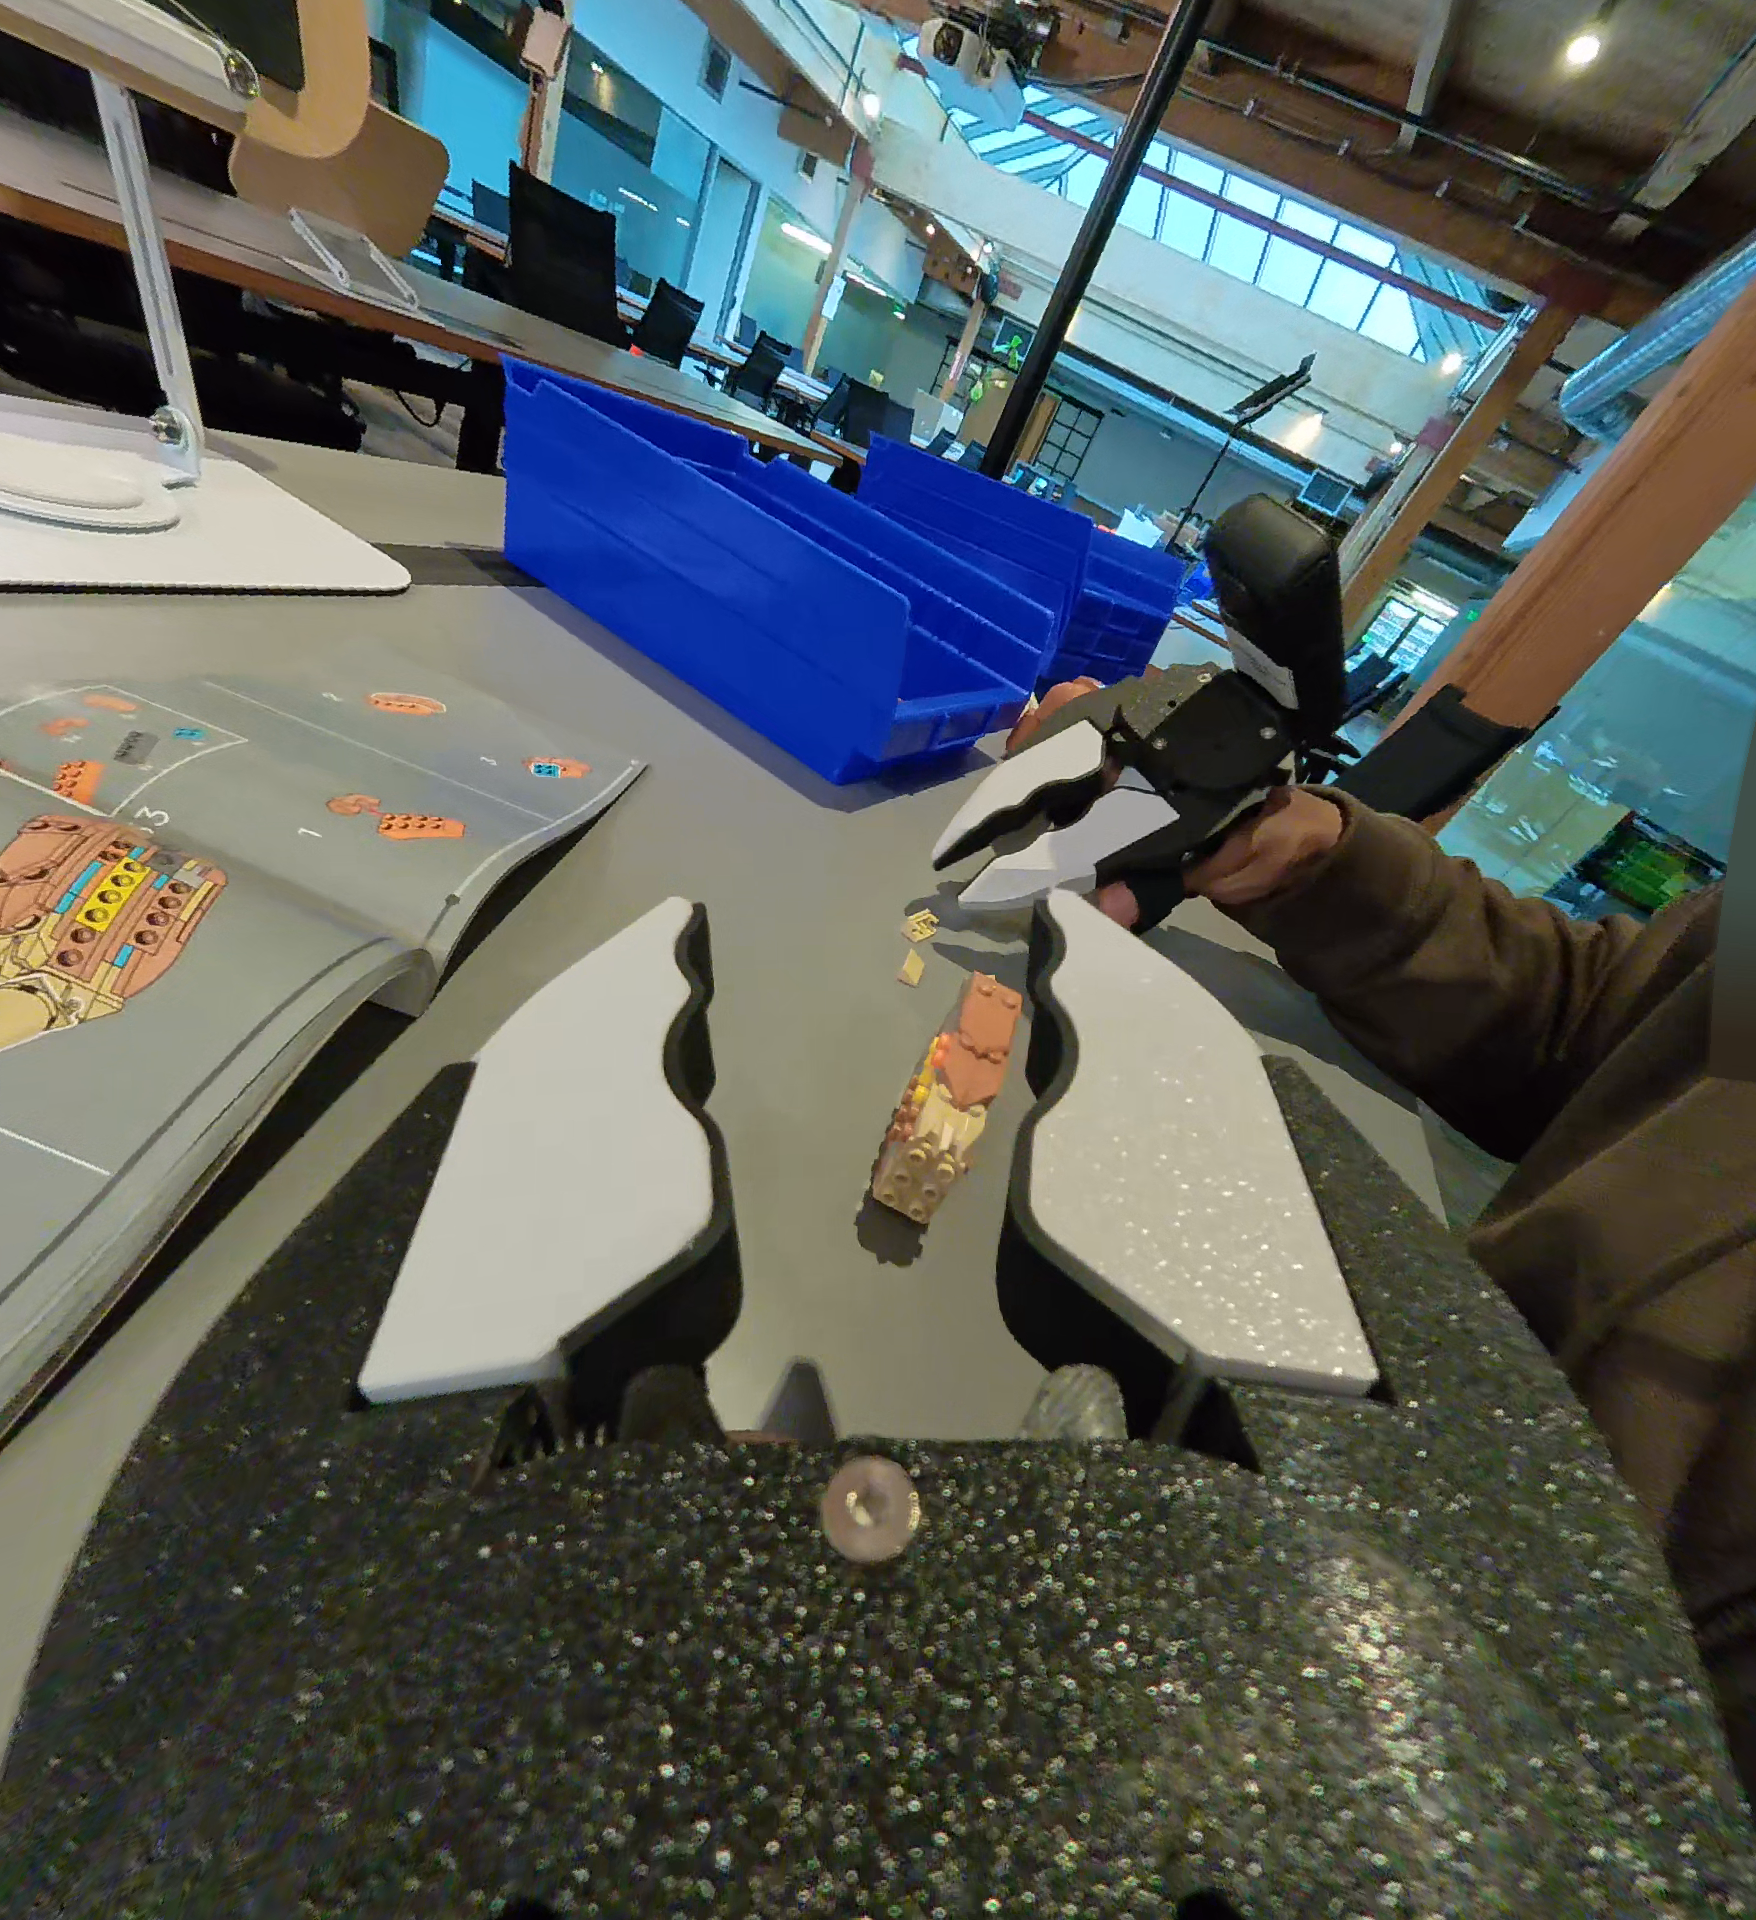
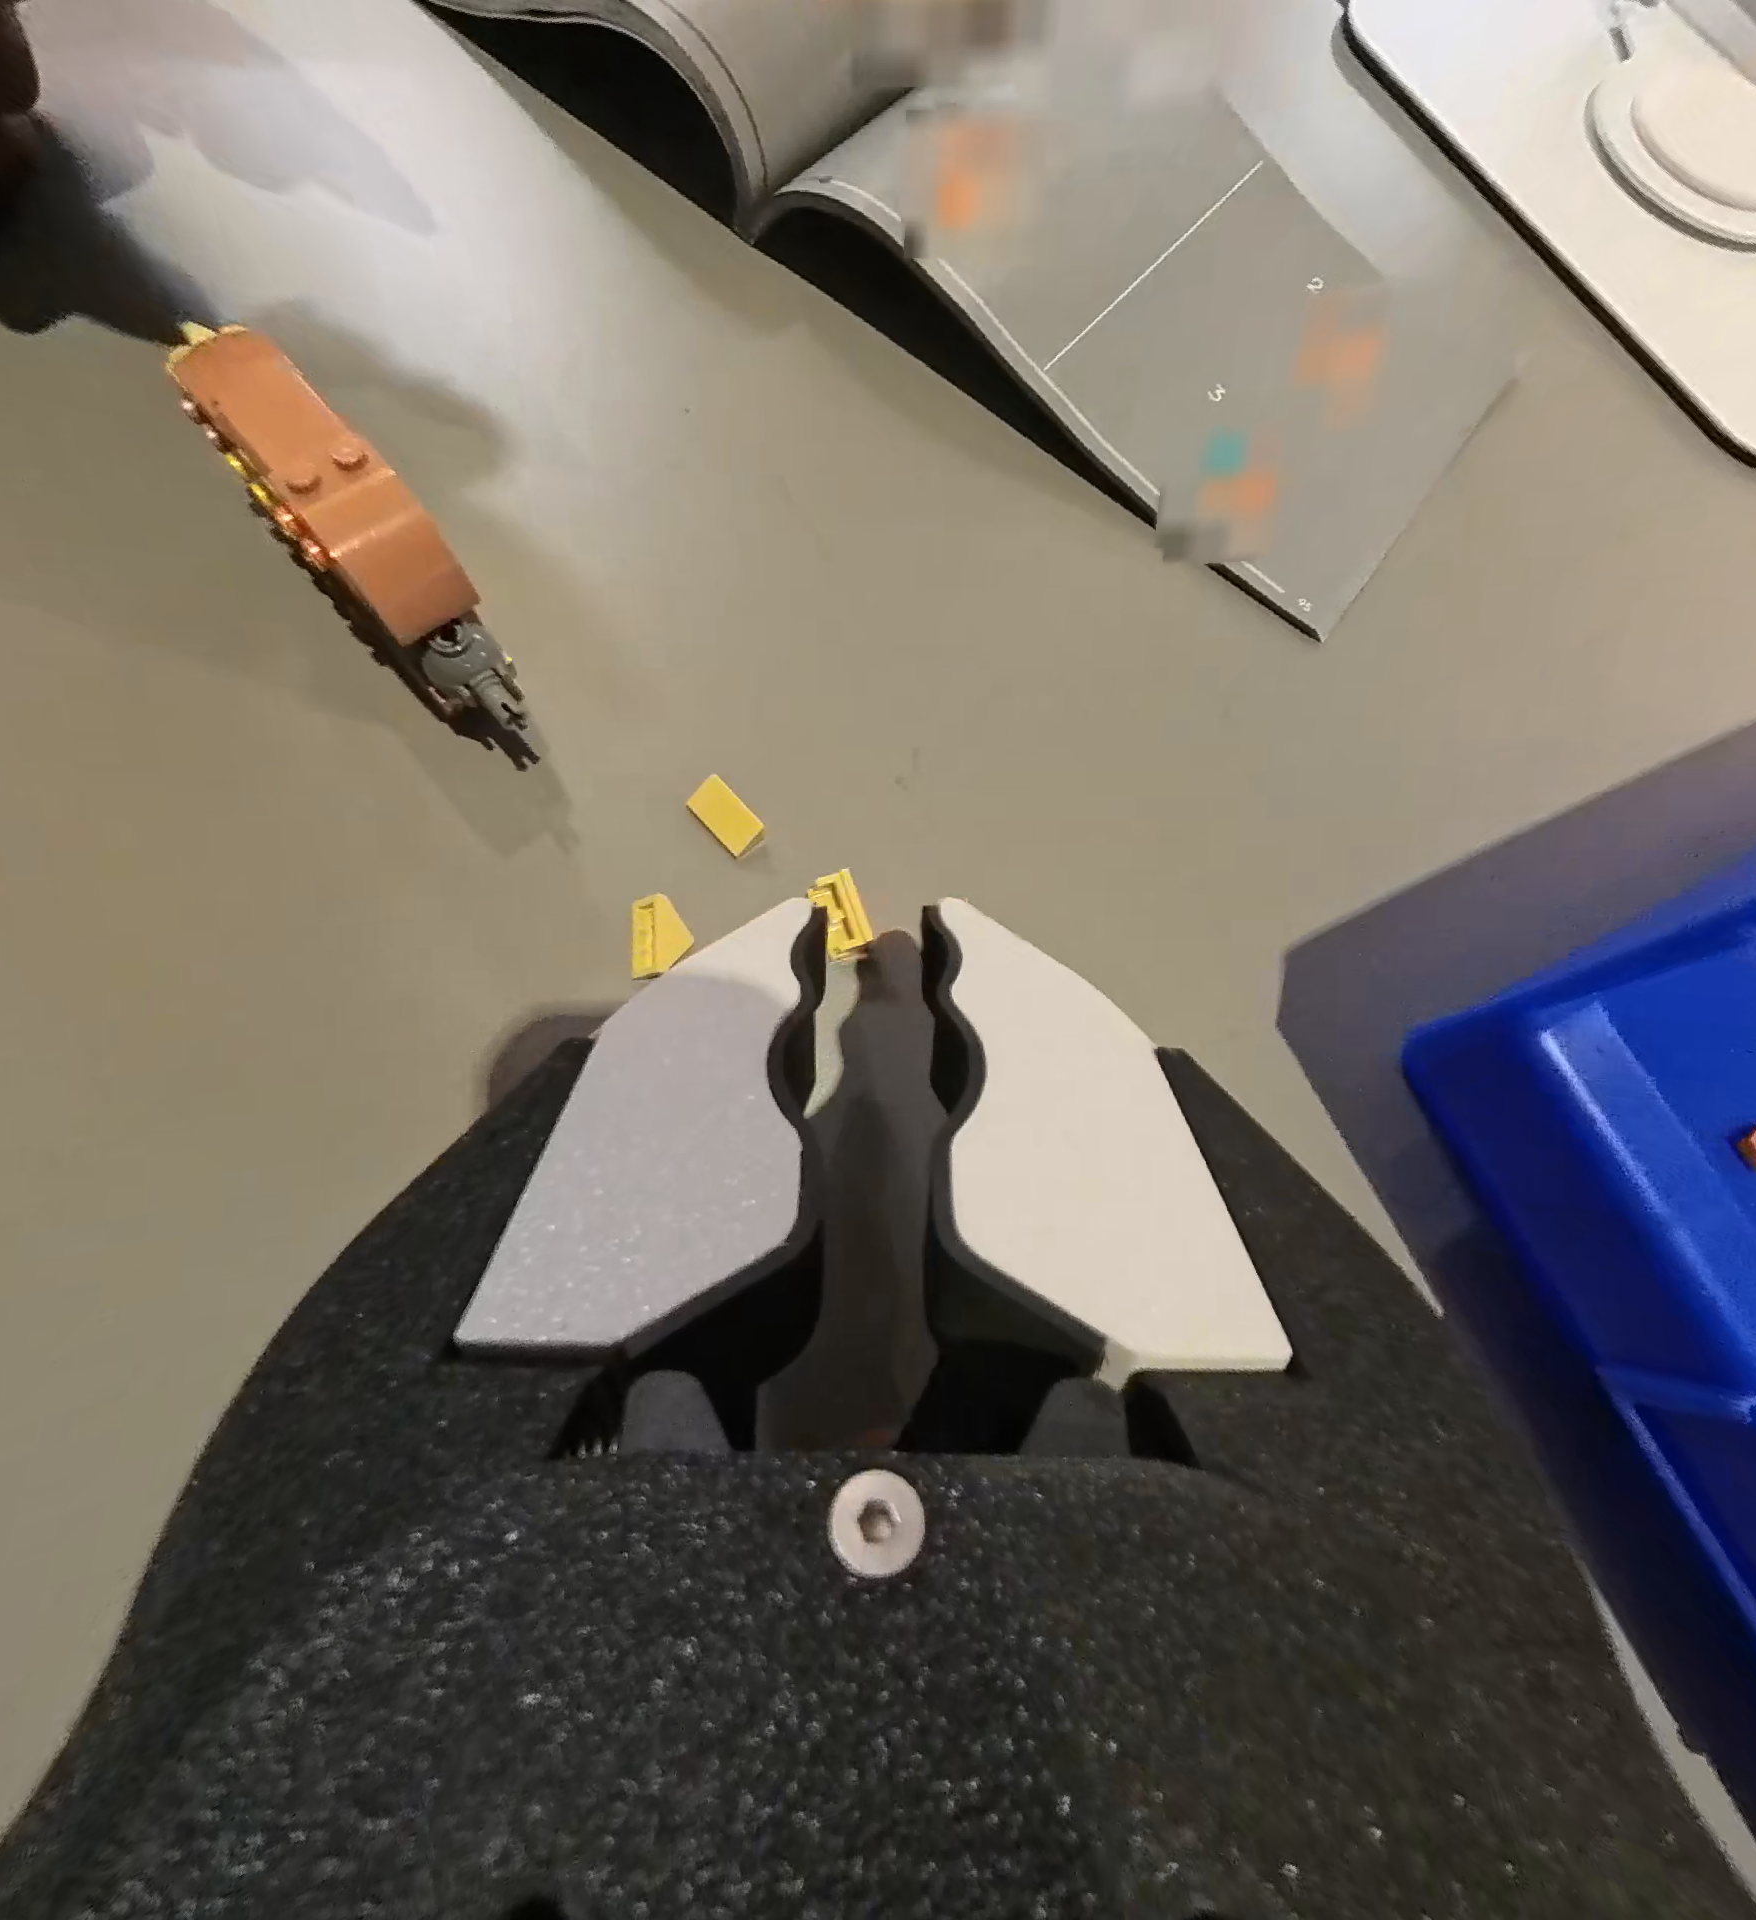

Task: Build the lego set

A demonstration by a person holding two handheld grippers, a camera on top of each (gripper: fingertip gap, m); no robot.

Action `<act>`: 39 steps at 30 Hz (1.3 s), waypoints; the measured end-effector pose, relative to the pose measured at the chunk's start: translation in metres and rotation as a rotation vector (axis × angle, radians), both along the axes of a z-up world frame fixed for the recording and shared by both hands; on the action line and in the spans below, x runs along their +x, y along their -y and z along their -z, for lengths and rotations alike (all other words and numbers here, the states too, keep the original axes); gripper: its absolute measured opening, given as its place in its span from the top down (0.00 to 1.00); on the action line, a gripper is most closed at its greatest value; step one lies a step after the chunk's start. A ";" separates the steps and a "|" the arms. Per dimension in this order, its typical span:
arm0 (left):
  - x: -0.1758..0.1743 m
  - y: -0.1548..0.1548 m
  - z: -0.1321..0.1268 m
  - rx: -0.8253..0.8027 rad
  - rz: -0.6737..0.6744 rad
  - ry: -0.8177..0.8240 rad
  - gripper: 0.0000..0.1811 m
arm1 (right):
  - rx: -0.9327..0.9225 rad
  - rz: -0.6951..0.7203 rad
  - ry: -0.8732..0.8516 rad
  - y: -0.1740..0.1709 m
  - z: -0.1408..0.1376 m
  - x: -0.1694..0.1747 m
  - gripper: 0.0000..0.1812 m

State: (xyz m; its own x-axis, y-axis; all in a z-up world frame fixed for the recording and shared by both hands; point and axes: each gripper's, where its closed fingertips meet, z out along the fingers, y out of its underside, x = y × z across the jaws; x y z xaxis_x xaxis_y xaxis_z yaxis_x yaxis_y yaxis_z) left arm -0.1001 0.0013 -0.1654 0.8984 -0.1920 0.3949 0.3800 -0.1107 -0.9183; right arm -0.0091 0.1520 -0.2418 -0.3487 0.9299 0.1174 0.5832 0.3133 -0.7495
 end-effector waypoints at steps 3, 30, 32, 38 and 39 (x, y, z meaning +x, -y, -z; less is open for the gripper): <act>0.001 0.001 0.001 -0.008 0.005 0.000 0.68 | -0.005 0.007 -0.005 -0.002 -0.001 -0.001 0.88; 0.006 0.004 0.029 -0.203 0.047 -0.124 0.68 | -0.042 0.021 0.012 0.000 0.004 0.000 0.84; 0.015 0.009 0.038 -0.257 0.115 -0.167 0.68 | -0.052 0.020 0.010 0.001 0.003 0.000 0.84; 0.030 0.014 0.051 -0.327 0.204 -0.290 0.70 | -0.042 0.013 0.011 0.001 0.003 0.000 0.84; 0.032 0.014 0.053 -0.338 0.213 -0.305 0.70 | -0.040 0.014 0.015 0.000 0.004 0.000 0.84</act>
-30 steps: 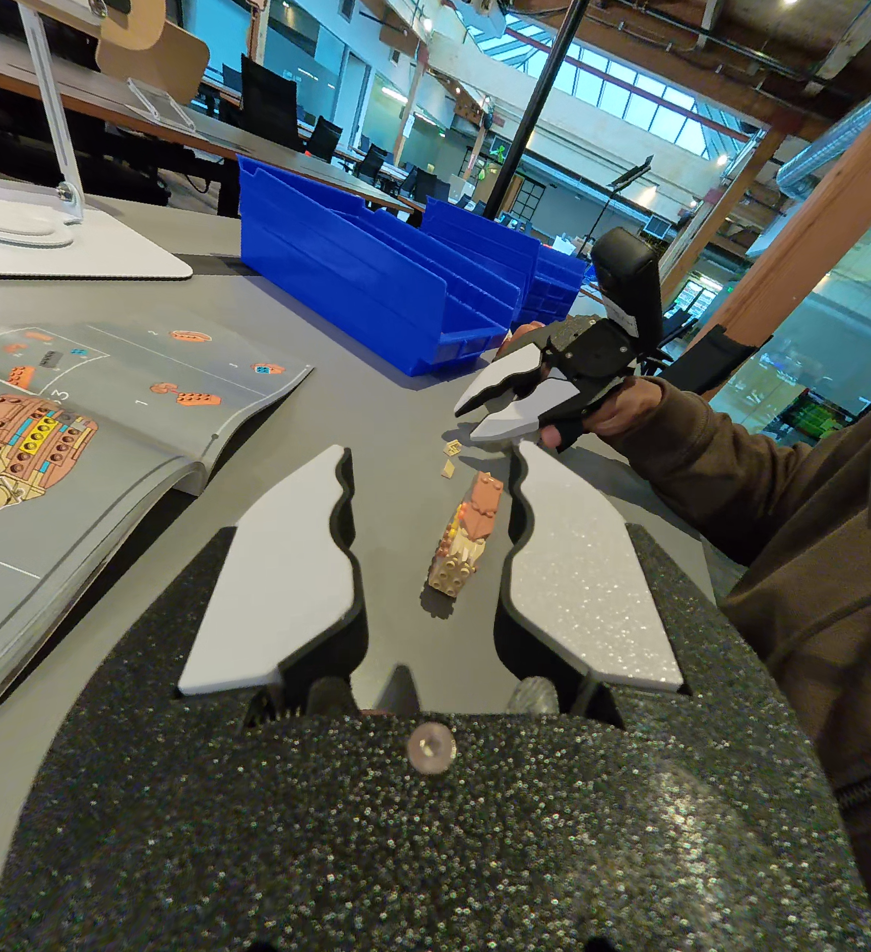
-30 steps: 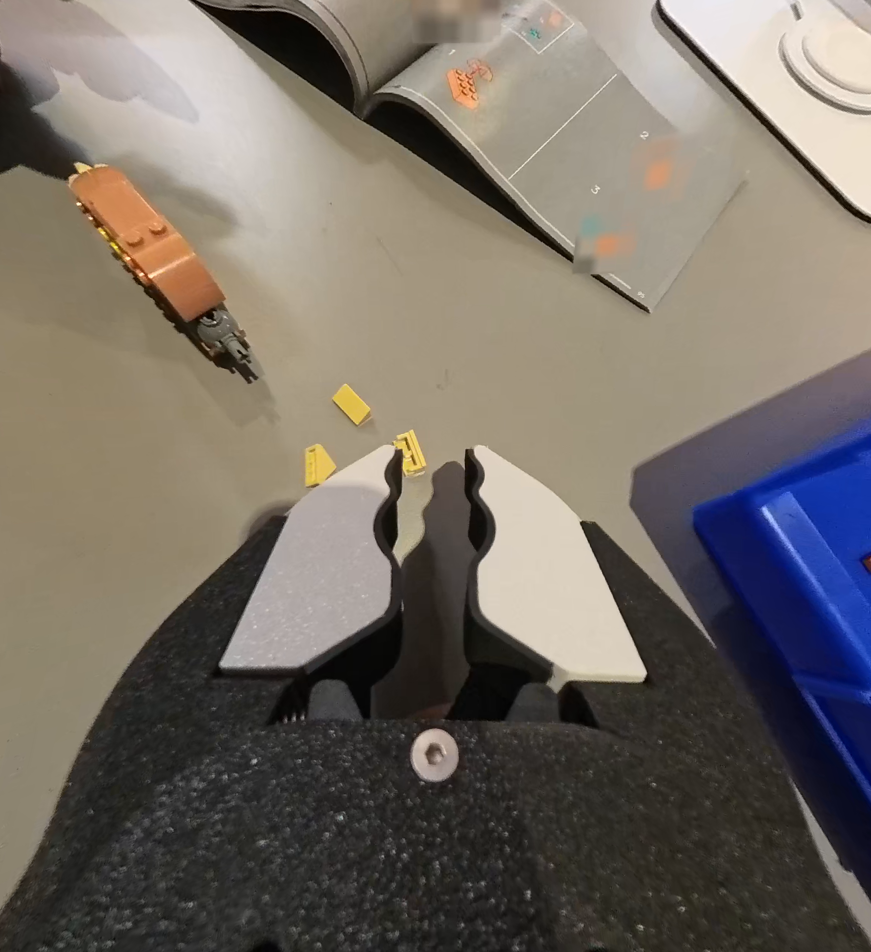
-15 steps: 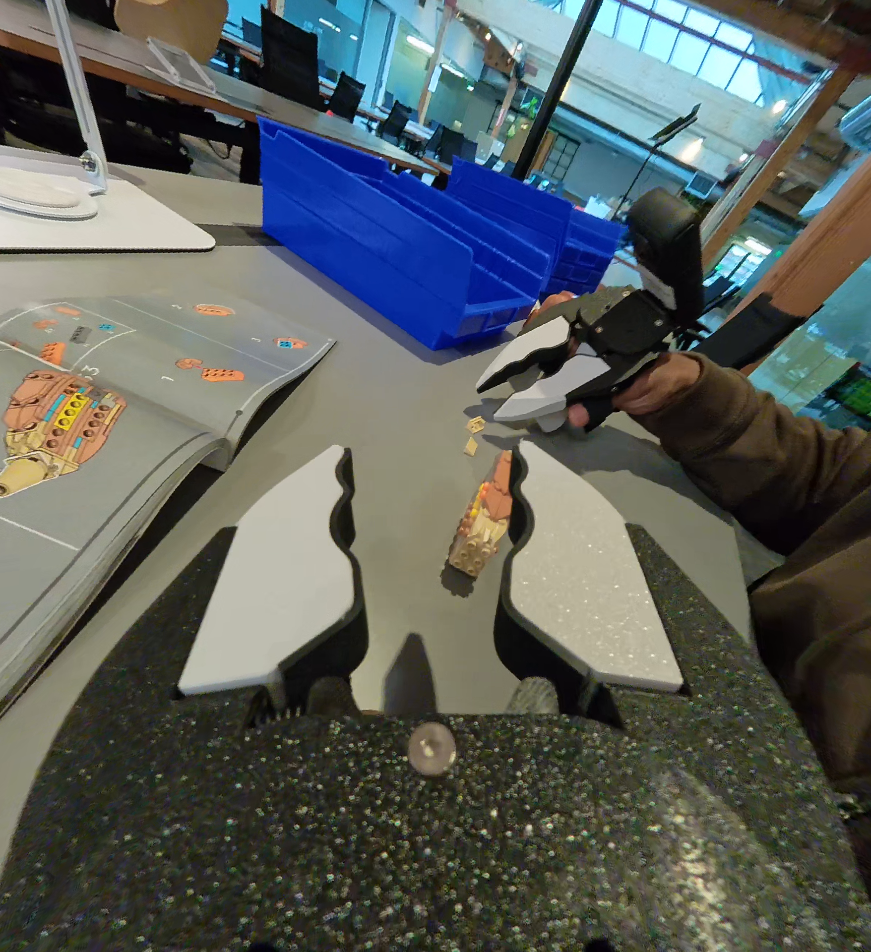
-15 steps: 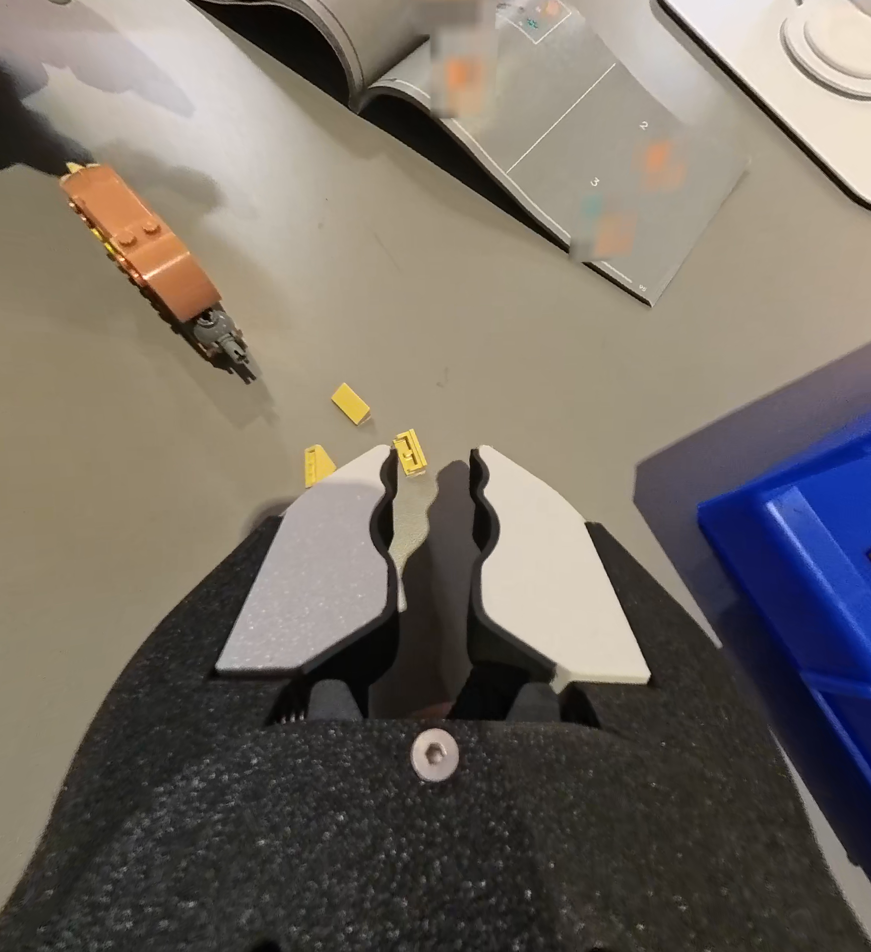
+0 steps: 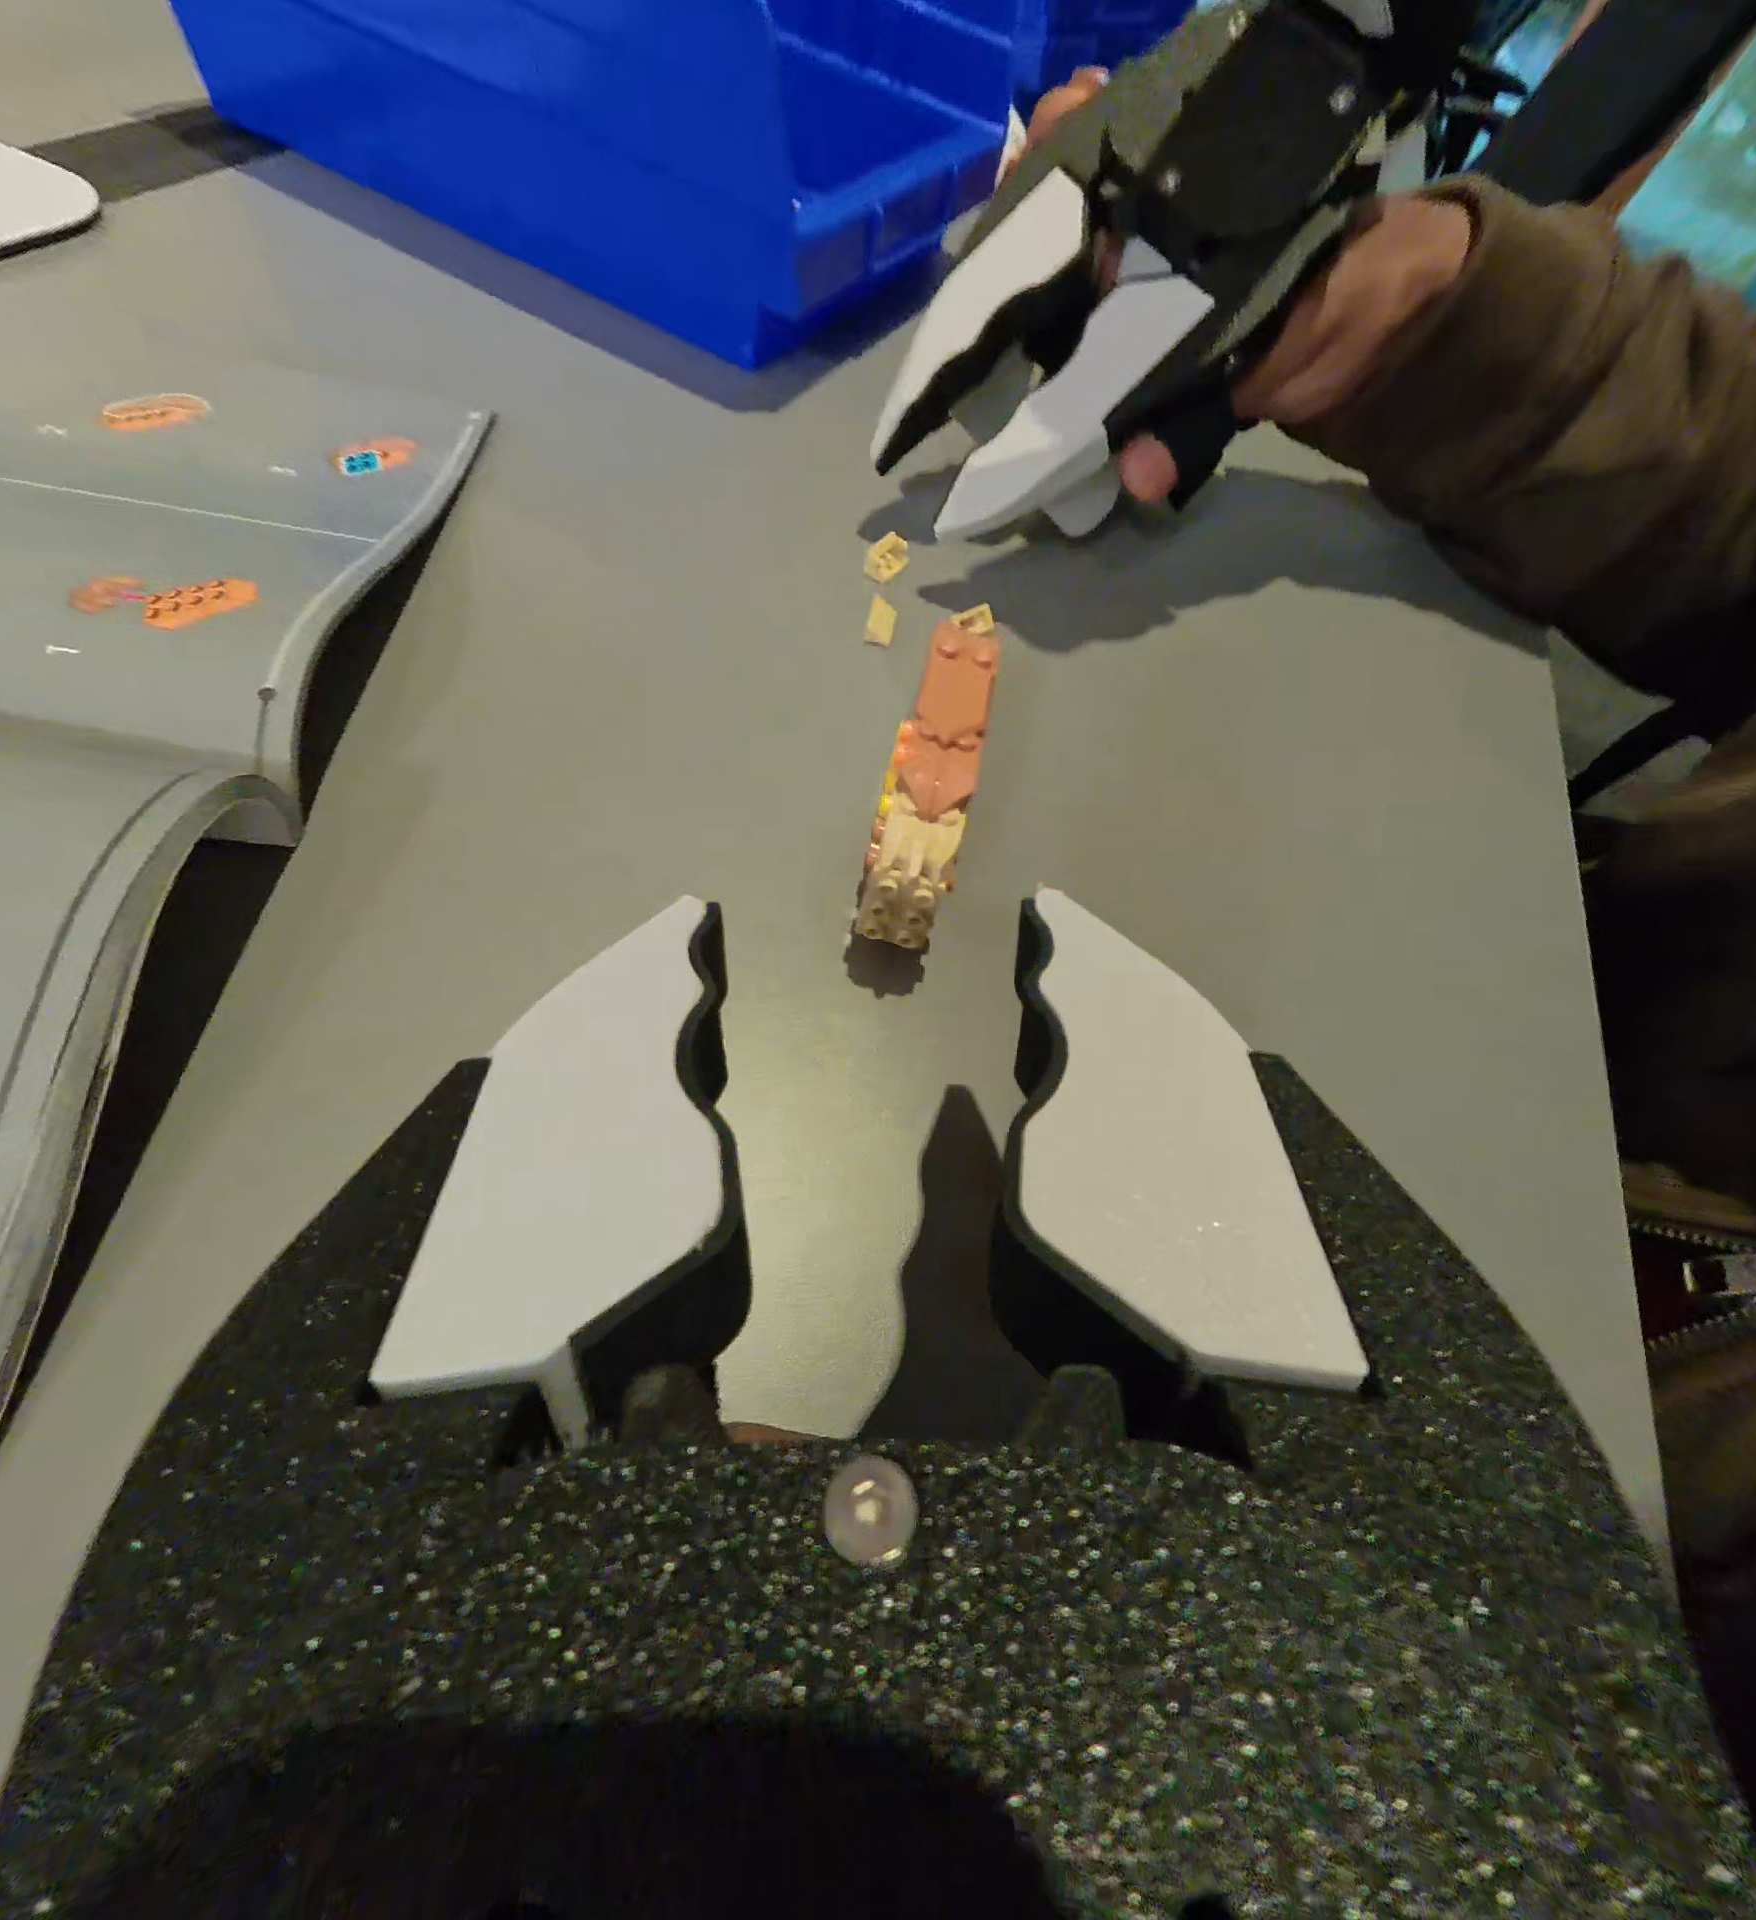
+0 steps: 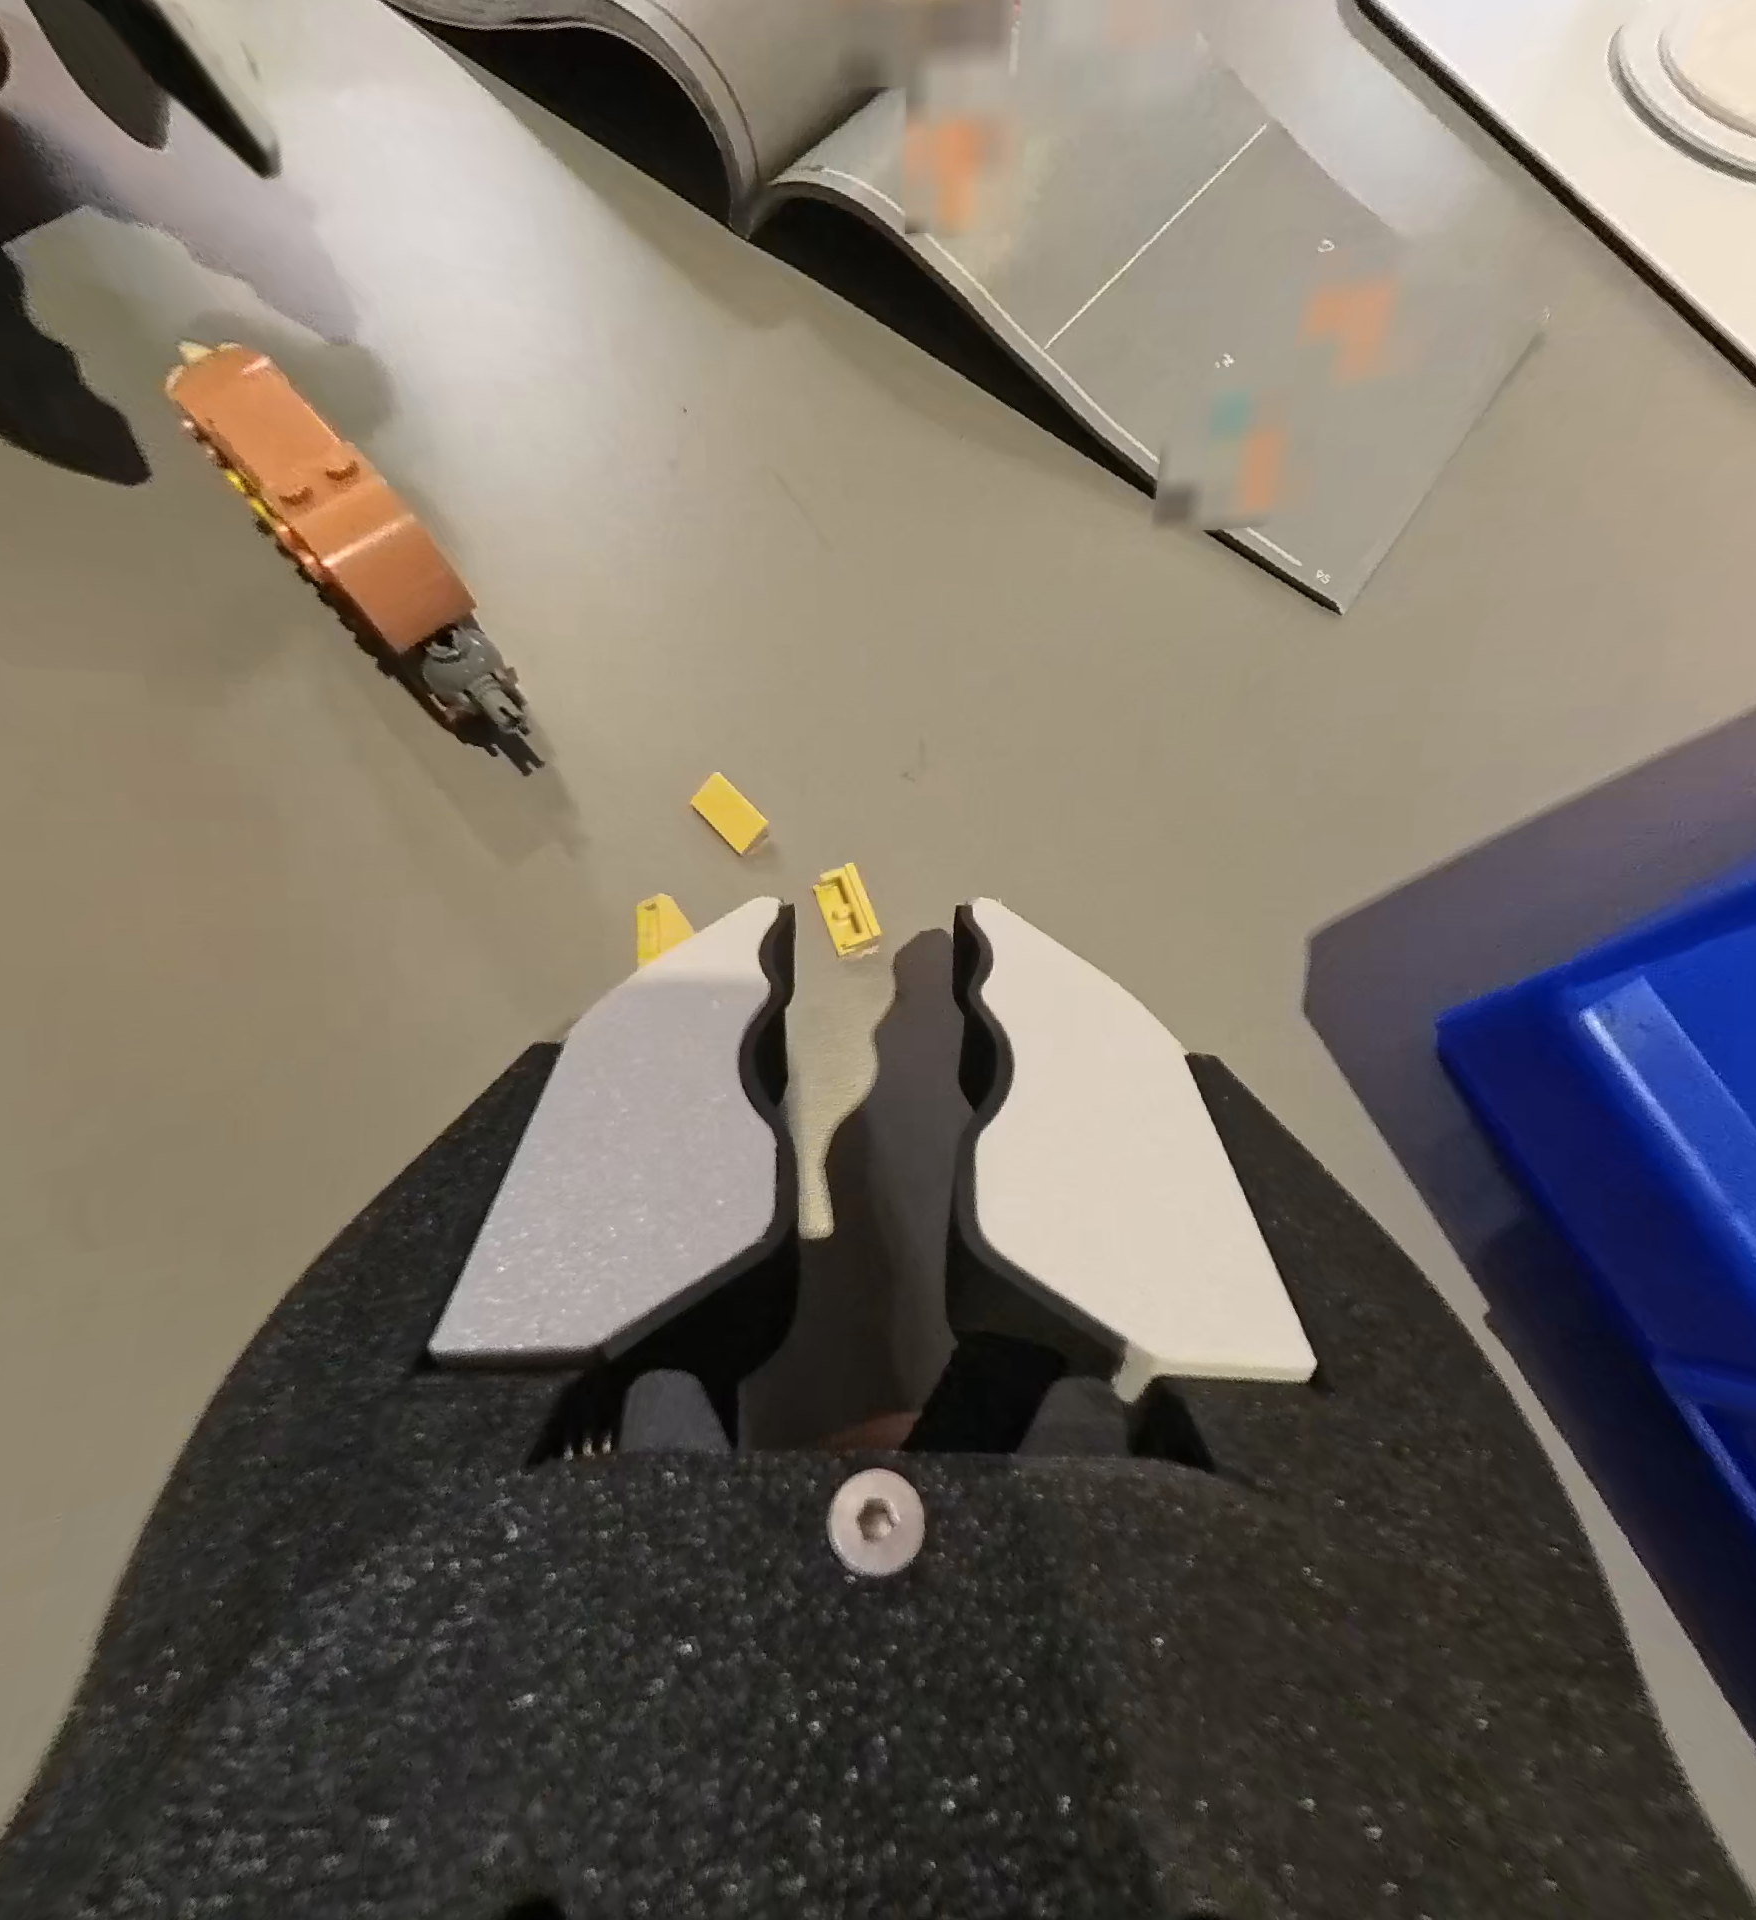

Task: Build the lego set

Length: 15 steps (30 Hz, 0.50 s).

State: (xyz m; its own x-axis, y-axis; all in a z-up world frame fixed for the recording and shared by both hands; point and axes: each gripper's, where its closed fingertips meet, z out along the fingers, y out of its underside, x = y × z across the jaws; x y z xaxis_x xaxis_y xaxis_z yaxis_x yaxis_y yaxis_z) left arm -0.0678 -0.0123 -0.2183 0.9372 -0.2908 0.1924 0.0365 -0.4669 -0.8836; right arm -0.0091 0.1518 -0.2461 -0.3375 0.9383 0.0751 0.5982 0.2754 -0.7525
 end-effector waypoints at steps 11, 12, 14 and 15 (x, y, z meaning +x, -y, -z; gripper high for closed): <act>0.010 0.000 0.014 -0.074 0.041 -0.093 0.71 | -0.002 -0.010 0.040 0.001 0.006 0.001 0.83; 0.010 0.000 0.014 -0.074 0.040 -0.094 0.71 | -0.003 -0.013 0.041 0.002 0.006 0.001 0.83; 0.010 0.000 0.014 -0.073 0.038 -0.096 0.71 | -0.004 -0.018 0.045 0.004 0.007 0.001 0.83; 0.010 0.000 0.014 -0.073 0.038 -0.096 0.72 | -0.005 -0.023 0.048 0.006 0.007 0.002 0.83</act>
